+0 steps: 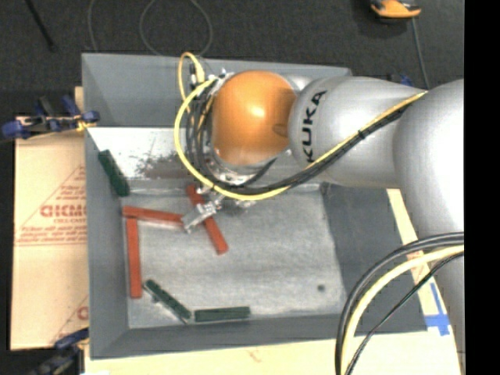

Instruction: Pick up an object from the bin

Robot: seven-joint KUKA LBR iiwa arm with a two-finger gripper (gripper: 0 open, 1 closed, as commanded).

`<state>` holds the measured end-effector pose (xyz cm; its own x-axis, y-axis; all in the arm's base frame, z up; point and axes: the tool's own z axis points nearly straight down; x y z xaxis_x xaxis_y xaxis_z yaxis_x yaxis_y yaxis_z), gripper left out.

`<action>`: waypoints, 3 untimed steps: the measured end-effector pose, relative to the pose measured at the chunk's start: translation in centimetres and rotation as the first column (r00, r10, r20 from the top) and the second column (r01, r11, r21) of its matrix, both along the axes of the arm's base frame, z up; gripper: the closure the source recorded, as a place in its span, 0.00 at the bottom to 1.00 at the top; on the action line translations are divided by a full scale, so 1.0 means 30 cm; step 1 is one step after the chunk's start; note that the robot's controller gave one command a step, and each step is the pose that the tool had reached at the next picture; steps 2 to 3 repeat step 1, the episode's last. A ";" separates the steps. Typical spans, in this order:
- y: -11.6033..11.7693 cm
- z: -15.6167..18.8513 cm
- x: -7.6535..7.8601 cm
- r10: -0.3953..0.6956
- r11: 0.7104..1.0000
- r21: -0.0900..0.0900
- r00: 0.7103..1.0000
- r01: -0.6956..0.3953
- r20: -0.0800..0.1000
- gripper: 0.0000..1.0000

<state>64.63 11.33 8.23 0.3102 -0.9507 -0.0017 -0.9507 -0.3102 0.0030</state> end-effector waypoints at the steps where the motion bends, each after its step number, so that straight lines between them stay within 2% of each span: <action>1: 0.000 -0.001 -0.001 -0.001 1.000 0.000 1.000 0.001 -0.001 1.00; 3: 0.000 -0.001 -0.001 -0.001 1.000 0.000 1.000 0.001 -0.001 1.00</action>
Offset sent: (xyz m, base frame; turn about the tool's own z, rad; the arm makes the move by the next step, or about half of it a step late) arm 0.0000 0.0000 0.0000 0.0000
